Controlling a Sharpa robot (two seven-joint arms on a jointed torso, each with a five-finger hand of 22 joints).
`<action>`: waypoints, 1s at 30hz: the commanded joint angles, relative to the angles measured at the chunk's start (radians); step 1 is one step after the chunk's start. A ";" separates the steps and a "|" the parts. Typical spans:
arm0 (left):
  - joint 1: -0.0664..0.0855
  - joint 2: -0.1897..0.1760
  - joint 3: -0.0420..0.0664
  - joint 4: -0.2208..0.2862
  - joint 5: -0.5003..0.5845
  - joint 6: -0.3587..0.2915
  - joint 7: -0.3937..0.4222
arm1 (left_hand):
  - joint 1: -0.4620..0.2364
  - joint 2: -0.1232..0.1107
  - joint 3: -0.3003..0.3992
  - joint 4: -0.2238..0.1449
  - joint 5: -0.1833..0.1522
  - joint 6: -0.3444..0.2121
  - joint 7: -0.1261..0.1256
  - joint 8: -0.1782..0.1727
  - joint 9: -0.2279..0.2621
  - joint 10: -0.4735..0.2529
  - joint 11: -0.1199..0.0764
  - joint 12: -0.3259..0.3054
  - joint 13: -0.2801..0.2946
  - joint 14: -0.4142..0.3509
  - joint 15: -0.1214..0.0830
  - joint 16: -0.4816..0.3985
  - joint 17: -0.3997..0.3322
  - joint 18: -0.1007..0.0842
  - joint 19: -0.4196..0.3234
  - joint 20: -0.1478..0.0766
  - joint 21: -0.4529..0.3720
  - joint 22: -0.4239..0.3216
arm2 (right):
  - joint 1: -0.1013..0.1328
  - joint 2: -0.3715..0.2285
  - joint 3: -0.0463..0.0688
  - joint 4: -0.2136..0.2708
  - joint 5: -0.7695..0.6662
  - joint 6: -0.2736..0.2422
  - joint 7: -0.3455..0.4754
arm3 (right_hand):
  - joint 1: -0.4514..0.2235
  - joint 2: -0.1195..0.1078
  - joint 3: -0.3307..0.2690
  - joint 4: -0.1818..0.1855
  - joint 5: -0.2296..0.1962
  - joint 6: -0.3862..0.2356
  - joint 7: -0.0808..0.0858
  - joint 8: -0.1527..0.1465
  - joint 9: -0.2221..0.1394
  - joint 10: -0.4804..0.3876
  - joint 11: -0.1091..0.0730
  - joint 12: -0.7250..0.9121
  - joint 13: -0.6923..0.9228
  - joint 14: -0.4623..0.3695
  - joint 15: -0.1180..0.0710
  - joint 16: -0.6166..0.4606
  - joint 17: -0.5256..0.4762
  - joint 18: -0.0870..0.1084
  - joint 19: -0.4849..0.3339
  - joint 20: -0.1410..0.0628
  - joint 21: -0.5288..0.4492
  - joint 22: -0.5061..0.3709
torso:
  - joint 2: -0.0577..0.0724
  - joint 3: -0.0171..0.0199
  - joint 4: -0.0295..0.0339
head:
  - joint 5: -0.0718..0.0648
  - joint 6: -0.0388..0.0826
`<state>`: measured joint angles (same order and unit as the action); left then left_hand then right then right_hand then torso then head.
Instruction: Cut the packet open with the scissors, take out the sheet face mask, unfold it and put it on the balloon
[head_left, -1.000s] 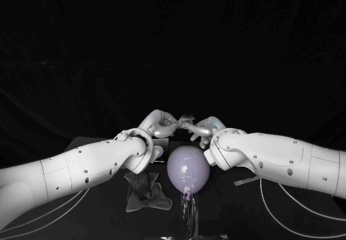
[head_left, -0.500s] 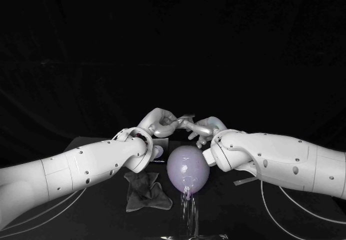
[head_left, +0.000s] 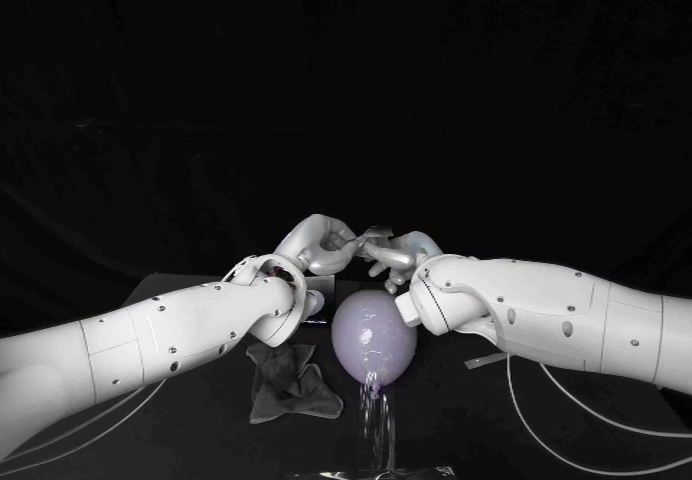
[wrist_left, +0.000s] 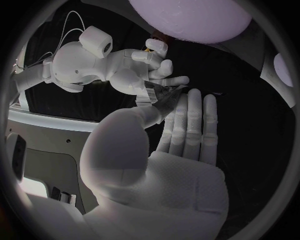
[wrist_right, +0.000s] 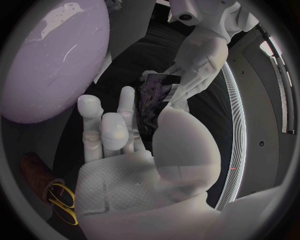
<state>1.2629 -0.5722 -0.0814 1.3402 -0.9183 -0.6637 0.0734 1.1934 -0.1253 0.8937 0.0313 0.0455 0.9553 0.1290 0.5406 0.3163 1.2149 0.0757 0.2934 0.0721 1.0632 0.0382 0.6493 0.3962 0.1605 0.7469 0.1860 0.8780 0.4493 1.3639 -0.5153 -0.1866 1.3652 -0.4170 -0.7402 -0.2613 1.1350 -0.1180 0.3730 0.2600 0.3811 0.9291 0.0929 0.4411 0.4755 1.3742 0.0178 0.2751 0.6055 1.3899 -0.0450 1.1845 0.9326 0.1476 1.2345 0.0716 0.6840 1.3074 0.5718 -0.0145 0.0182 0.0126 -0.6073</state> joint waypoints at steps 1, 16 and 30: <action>0.003 0.003 0.002 0.006 -0.065 -0.034 0.032 | -0.001 0.012 0.003 -0.001 0.003 0.004 0.001 0.019 0.043 0.007 0.001 -0.005 0.000 -0.002 -0.003 -0.001 0.001 0.019 -0.006 -0.003 0.007 0.002 | -0.001 0.004 0.000 -0.006 0.022 -0.030 0.002 | 0.027 0.006 0.025 -0.012 -0.001 0.012 -0.003 0.007 -0.004 0.013 -0.005 0.005 0.002 0.014 -0.004 0.006 0.005 -0.002 0.016 -0.005 0.016 0.050 | 0.000 0.0008 -0.0003 | -0.001 0.000; 0.003 0.003 0.002 0.007 -0.141 -0.042 0.034 | 0.001 0.014 0.002 -0.002 0.003 0.003 0.001 0.018 0.042 0.005 0.002 -0.008 -0.001 -0.004 -0.002 -0.003 0.001 0.018 -0.009 -0.003 0.009 0.003 | -0.001 0.006 0.002 -0.006 0.067 -0.075 0.064 | 0.134 0.028 0.158 -0.108 -0.113 0.023 -0.017 0.021 -0.015 0.033 -0.019 -0.007 -0.005 0.033 -0.019 -0.003 0.006 -0.006 0.036 -0.020 0.036 0.061 | 0.000 0.0015 -0.0015 | -0.005 -0.002; 0.003 0.004 0.003 -0.014 -0.144 -0.042 0.028 | 0.001 0.015 0.001 -0.001 0.003 0.003 0.001 0.018 0.042 0.005 0.002 -0.008 -0.001 -0.004 -0.002 -0.003 0.001 0.018 -0.010 -0.003 0.010 0.004 | -0.001 -0.023 0.002 0.031 0.085 -0.061 0.082 | 0.090 0.015 0.465 -0.336 -0.183 0.000 0.012 0.038 -0.026 0.034 0.001 -0.067 -0.047 0.022 -0.008 -0.062 -0.044 -0.001 0.015 -0.022 0.039 0.073 | 0.000 0.0009 -0.0019 | -0.005 -0.005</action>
<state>1.2628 -0.5694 -0.0817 1.3294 -1.0519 -0.6840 0.0870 1.1952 -0.1232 0.8934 0.0312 0.0447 0.9529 0.1272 0.5407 0.3163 1.2115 0.0791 0.2894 0.0721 1.0648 0.0402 0.6493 0.3966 0.1702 0.7432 0.1823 0.8818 0.4519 1.3640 -0.5333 -0.1835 1.3933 -0.3451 -0.8015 -0.1967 1.2282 -0.1079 0.6838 0.0799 0.2044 0.9332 0.1031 0.4803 0.4501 1.4106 0.0171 0.2102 0.5592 1.4164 -0.0529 1.1234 0.8895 0.1377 1.2543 0.0503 0.7223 1.3073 0.5720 -0.0133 0.0167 0.0064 -0.6120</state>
